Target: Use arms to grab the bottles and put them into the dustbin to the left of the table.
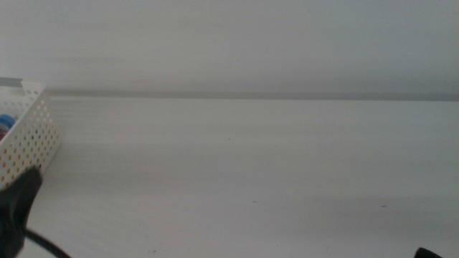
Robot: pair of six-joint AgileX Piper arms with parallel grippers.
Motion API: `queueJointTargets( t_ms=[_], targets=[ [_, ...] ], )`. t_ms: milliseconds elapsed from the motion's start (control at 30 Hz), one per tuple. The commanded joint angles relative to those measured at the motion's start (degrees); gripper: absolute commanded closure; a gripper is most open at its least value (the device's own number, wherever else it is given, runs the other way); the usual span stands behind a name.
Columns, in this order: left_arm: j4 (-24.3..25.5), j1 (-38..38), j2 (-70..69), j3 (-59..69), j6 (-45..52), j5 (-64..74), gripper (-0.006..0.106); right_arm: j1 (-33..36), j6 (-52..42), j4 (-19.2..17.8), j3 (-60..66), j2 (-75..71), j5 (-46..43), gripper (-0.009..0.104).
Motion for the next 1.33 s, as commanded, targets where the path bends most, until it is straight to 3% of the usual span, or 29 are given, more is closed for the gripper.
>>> queueJointTargets(
  t_ms=[0,167,333,467,567,800,933,1300],
  targets=[
    [0.2,3.6,-4.6,5.1,-0.4,-1.4,0.007,-3.7,-0.2,1.4,2.8,-0.7,-2.8,0.002],
    [0.2,9.0,-12.5,14.0,-0.4,-1.4,0.007,-17.8,-0.2,7.8,7.8,-0.7,-6.8,0.002],
    [0.2,11.0,-17.8,19.2,-0.4,-1.8,0.007,-32.5,-0.2,6.3,11.7,-0.7,-10.0,0.002],
    [0.0,11.0,-19.8,22.0,-0.4,-3.0,0.007,-39.1,-0.2,6.3,15.3,-0.9,-17.8,0.002],
    [0.0,11.0,-19.7,23.4,-0.4,-5.0,0.007,-40.1,-0.2,6.3,17.4,-1.9,-22.7,0.002],
    [-0.5,10.8,-19.8,24.3,-0.4,-6.2,0.007,-40.1,-0.2,6.2,20.7,-6.8,-22.7,0.002],
    [-0.5,10.8,-19.8,24.3,-0.4,-6.5,0.007,-40.1,-0.2,6.7,20.9,-11.0,-17.9,0.002],
    [-0.5,10.8,-19.8,24.3,-0.4,-6.5,0.007,-40.1,-0.2,6.7,20.9,-15.6,-19.4,0.002]
  ],
)
